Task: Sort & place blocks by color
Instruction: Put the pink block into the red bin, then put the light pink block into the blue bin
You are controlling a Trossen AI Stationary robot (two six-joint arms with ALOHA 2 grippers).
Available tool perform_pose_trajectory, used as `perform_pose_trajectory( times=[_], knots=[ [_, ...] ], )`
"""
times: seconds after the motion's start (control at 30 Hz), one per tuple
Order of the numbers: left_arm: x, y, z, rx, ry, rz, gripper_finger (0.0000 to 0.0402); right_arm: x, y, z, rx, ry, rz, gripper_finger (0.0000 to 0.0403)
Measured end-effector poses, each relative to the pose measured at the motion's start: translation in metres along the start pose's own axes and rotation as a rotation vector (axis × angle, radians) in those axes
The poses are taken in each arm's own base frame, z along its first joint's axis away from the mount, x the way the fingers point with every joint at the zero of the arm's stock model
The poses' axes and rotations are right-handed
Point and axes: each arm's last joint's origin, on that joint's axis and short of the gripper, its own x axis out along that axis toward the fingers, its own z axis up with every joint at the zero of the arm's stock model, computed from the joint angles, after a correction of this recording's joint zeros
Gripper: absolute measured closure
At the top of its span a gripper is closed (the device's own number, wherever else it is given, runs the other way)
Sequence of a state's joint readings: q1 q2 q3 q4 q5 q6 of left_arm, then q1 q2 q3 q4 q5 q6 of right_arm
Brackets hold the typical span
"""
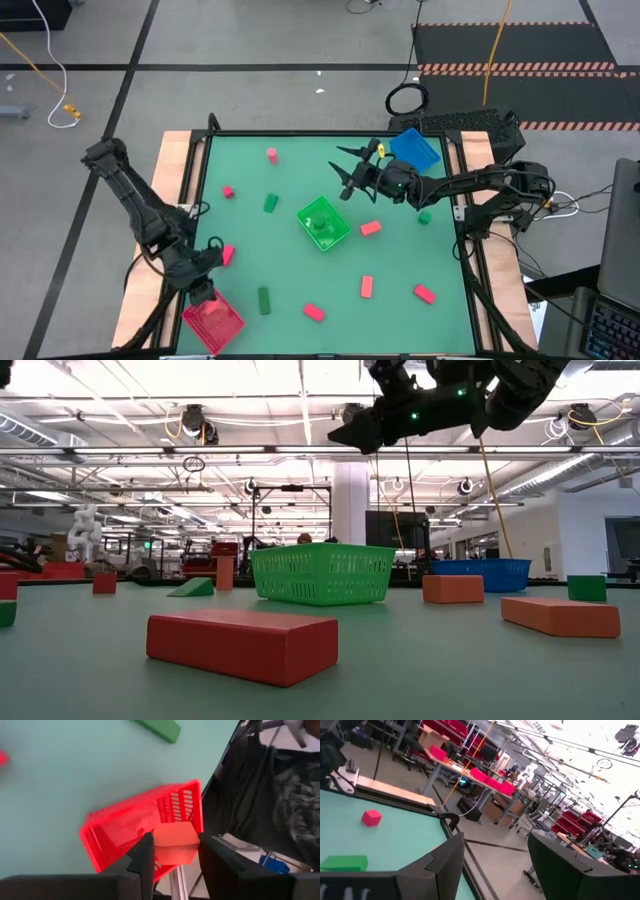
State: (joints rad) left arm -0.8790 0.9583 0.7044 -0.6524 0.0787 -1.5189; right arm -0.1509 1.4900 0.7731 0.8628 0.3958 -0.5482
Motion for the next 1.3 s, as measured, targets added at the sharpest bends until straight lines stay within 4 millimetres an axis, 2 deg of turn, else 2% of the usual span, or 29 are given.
perform_pose_trajectory(
  times=[0.13, 0.33, 0.53, 0.67, 1.0, 1.3],
  knots=[
    [0.012, -0.001, -0.006, -0.022, 0.032, 0.047, 0.0258, 0.000, 0.000, 0.001, 0.013, -0.001, -0.001, 0.0188],
    [0.025, -0.003, -0.007, -0.037, 0.063, 0.089, 0.0207, -0.001, 0.000, 0.001, 0.013, -0.004, 0.004, 0.0188],
    [0.025, 0.004, -0.005, -0.054, 0.072, 0.159, 0.0165, 0.000, 0.000, 0.001, 0.014, -0.004, 0.004, 0.0188],
    [0.020, 0.015, 0.004, -0.155, 0.037, 0.258, 0.0149, 0.000, 0.000, 0.001, 0.015, -0.005, 0.004, 0.0188],
    [0.002, 0.041, 0.041, -0.423, -0.211, 0.439, 0.0147, 0.000, 0.000, 0.002, 0.046, -0.017, -0.003, 0.0188],
    [0.008, 0.050, 0.058, -0.487, -0.184, 0.550, 0.0153, 0.000, 0.000, 0.002, 0.046, -0.017, -0.002, 0.0188]
  ],
)
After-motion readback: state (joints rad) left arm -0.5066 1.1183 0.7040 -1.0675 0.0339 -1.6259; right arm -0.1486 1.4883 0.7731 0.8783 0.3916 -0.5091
